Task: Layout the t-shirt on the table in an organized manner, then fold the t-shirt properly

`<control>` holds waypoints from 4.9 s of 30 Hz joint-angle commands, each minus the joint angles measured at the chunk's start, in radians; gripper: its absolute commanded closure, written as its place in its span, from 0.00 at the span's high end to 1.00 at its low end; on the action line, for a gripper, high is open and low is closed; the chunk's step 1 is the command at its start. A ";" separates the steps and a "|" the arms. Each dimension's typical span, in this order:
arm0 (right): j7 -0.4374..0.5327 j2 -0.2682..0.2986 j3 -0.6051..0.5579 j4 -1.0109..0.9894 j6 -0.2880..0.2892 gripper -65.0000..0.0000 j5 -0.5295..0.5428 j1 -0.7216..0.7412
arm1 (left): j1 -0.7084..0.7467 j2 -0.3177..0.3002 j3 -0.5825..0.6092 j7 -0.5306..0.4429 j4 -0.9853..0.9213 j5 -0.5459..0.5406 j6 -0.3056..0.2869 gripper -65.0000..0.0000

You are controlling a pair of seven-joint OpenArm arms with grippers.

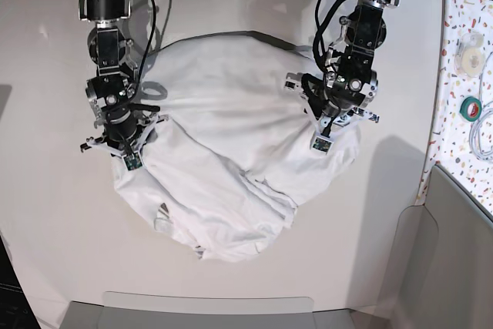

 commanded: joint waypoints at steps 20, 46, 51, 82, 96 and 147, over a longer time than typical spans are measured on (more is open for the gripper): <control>-0.153 -0.098 0.008 0.594 0.008 0.12 -0.011 -0.339 | -0.070 0.031 -0.249 -0.060 0.280 0.014 0.003 0.29; -0.601 -0.204 0.244 -0.069 0.011 0.36 0.388 0.533 | -0.136 0.058 -0.086 0.052 0.275 0.014 -0.116 0.33; -0.575 -0.167 0.241 -0.397 0.013 0.36 0.502 0.703 | -0.105 0.036 -0.083 0.023 0.275 0.014 -0.116 0.33; -0.062 0.103 -0.913 -0.526 0.431 0.36 0.351 0.896 | -0.034 0.036 -0.086 -0.017 0.271 0.015 -0.116 0.33; -0.056 0.084 -0.907 -0.507 0.412 0.36 0.347 0.824 | -0.021 0.038 -0.083 -0.022 0.271 0.015 -0.116 0.33; 0.226 -0.031 -0.798 -0.849 0.166 0.00 0.347 0.728 | 0.038 0.035 -0.086 -0.025 0.275 0.015 -0.116 0.33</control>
